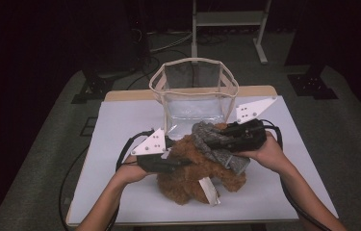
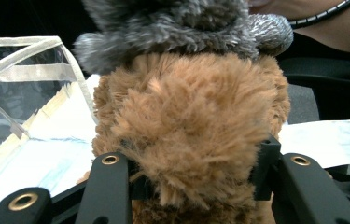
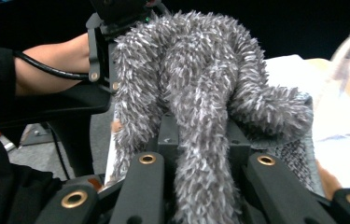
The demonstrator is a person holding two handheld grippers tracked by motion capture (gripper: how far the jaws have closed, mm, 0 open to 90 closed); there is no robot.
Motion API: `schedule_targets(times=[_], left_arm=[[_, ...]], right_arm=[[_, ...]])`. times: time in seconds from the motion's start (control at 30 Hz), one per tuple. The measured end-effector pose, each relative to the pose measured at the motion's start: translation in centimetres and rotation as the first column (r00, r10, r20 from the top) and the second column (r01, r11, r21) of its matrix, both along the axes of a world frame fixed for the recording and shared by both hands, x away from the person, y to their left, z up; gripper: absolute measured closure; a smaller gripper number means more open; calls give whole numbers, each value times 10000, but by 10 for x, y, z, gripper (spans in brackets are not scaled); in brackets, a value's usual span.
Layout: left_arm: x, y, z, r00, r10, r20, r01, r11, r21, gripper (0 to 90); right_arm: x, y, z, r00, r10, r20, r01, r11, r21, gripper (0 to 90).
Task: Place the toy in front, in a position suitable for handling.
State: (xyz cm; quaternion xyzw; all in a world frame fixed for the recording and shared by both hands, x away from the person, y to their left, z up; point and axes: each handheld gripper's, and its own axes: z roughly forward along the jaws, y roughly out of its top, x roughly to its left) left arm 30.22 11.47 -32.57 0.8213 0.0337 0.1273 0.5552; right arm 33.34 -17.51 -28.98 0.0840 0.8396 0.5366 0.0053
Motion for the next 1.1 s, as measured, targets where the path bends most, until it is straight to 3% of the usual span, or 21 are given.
schedule_targets(times=[0.07, 0.2, 0.27, 0.43, 0.67, 0.93, 1.1], left_arm=[[0, 2, 0, 9999, 136, -67, -137, 9998, -142, 541], [0, 4, 1, 9999, 126, -12, -126, 9999, -68, 537], [0, 3, 1, 10000, 37, 4, -37, 10000, -30, 537], [-4, -4, 2, 9990, -432, 152, 430, 9990, 122, 537], [-5, -4, 3, 9985, -516, 174, 513, 9985, 188, 536], [0, -2, 3, 9999, -136, 36, 136, 9999, 28, 526], [3, -15, 5, 9999, -115, 93, 112, 9994, 333, 525]], right_arm=[[-3, -9, -6, 9999, -128, -110, 128, 9999, -3, 742], [-5, -30, -23, 9973, -280, -682, 299, 9992, 269, 742], [-5, -38, -27, 9964, -424, -738, 450, 9984, 337, 742], [0, -38, -21, 9953, -825, -515, 832, 9965, 127, 744], [21, -36, -14, 9865, -1583, -413, 1588, 9873, 83, 744], [13, -43, -28, 9875, -1404, -717, 1373, 9895, -459, 742], [5, -42, -14, 9936, -970, -578, 981, 9950, 175, 742]])
